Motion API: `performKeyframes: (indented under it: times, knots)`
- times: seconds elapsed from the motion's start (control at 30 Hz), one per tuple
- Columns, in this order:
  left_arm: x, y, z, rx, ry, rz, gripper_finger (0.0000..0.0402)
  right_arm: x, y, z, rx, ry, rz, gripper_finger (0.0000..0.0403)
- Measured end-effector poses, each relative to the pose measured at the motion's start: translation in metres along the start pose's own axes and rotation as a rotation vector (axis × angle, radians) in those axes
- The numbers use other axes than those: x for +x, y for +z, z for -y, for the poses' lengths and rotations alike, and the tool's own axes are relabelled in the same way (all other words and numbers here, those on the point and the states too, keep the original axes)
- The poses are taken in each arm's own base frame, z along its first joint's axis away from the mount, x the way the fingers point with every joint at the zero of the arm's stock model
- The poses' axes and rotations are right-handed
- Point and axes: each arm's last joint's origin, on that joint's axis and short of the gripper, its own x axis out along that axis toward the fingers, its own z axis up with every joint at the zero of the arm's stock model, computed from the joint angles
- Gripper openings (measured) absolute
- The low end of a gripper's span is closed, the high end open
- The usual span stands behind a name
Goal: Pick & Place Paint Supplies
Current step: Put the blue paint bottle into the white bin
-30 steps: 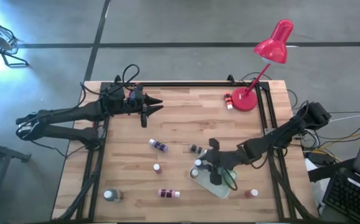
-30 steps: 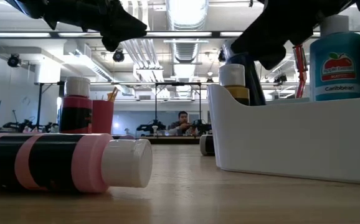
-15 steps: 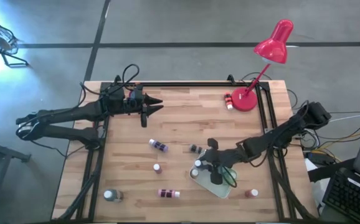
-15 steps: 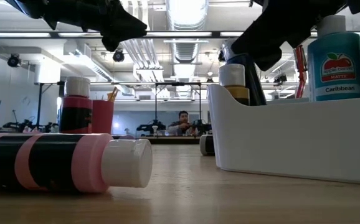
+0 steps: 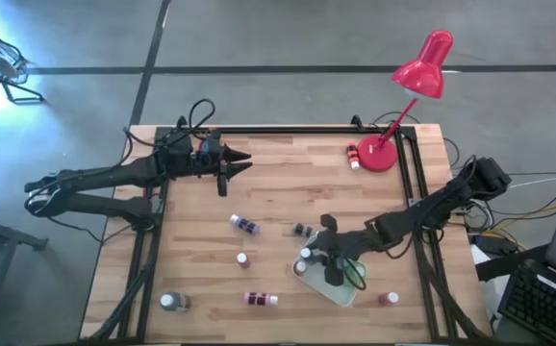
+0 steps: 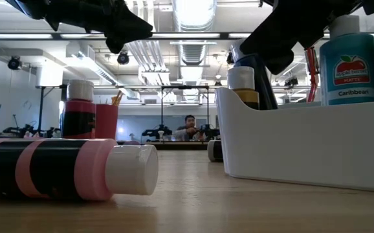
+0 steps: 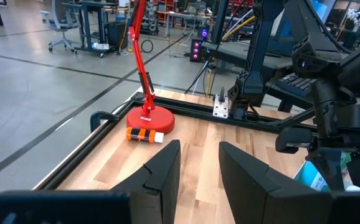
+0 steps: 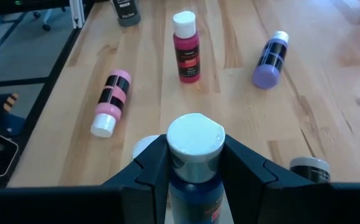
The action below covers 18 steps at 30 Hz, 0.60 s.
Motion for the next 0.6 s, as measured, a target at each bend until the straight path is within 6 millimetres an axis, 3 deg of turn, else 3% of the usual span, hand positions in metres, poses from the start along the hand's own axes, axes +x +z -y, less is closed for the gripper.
performKeyframes:
  times: [0.6]
  knots:
    - [0.0,0.0014,0.0002,0.002,-0.002,0.015,0.0117,0.0001,0.0,0.0008,0.007,-0.02,0.006,0.0109]
